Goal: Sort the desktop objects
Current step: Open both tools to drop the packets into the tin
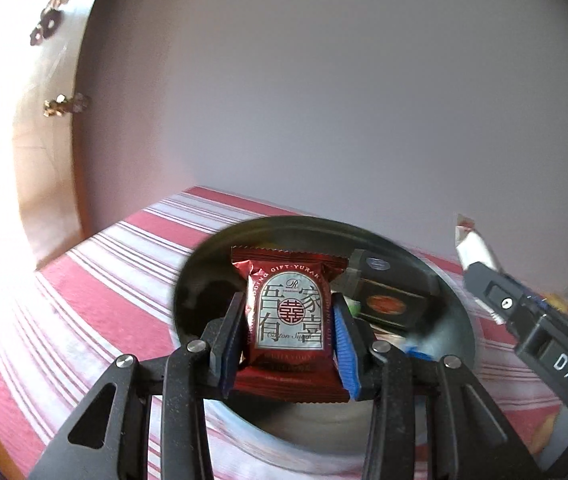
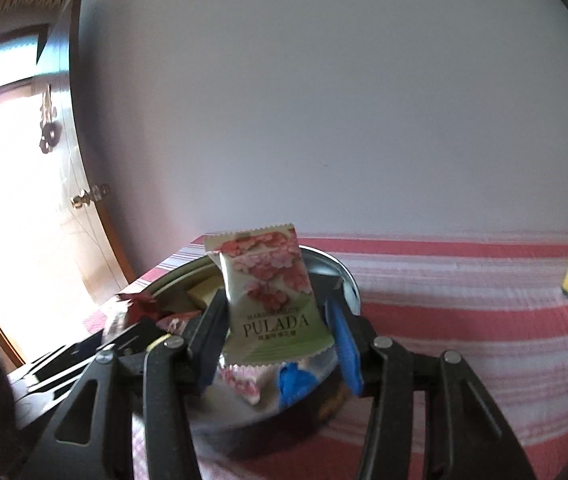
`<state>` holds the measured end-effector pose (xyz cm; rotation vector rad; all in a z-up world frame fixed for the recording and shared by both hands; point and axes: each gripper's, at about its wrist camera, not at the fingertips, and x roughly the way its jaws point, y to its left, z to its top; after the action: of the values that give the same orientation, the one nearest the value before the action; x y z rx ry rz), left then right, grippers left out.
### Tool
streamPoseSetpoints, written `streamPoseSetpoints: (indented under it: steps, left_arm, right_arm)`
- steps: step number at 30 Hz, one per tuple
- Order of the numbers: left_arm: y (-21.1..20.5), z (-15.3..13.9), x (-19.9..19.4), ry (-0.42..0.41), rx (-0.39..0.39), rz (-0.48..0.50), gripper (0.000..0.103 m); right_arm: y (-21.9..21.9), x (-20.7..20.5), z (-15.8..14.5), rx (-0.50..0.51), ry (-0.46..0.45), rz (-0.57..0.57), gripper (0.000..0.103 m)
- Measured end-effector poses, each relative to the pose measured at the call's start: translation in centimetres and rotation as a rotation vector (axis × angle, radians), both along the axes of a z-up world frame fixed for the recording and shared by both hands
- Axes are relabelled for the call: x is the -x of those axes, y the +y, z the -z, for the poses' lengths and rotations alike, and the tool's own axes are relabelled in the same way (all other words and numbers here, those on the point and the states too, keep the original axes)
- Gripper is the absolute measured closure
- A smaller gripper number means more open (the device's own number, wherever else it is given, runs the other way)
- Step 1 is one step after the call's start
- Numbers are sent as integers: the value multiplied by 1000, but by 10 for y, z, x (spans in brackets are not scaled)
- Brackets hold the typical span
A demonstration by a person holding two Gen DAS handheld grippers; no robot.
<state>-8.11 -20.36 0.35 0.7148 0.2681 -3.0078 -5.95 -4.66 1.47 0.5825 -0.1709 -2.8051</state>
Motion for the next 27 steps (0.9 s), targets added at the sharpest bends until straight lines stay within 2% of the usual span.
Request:
streamPoseSetpoints:
  steps: [4, 7, 12, 18, 19, 21, 22, 23, 25, 27]
  left_arm:
    - [-16, -1, 19, -19, 5, -37, 60]
    - [-19, -14, 33, -18, 64, -38, 60]
    - [-16, -30, 68, -73, 133, 66, 60]
    - [-7, -47, 103, -144, 190, 110, 60]
    - [-1, -47, 106, -157, 214, 124, 58]
    - [11, -43, 112, -178, 273, 152, 41]
    - [15, -41, 115, -184, 296, 152, 22]
    - [19, -39, 115, -177, 318, 140, 12]
    - [19, -39, 113, -155, 333, 95, 11]
    - [9, -43, 111, -137, 293, 56, 11]
  right_arm:
    - [-13, 18, 6, -21, -32, -6, 53]
    - [-19, 23, 14, -22, -71, -30, 53]
    - [-29, 20, 24, -70, -104, -86, 53]
    - [-49, 14, 29, -131, -107, -166, 53]
    - [-51, 14, 30, -142, -115, -177, 52]
    - [-54, 15, 35, -164, -131, -188, 50]
    - [-54, 15, 35, -168, -136, -188, 39]
    - [-52, 15, 35, -168, -132, -175, 27]
    - [-47, 12, 32, -151, -102, -151, 19]
    - [-37, 9, 28, -124, -76, -120, 15]
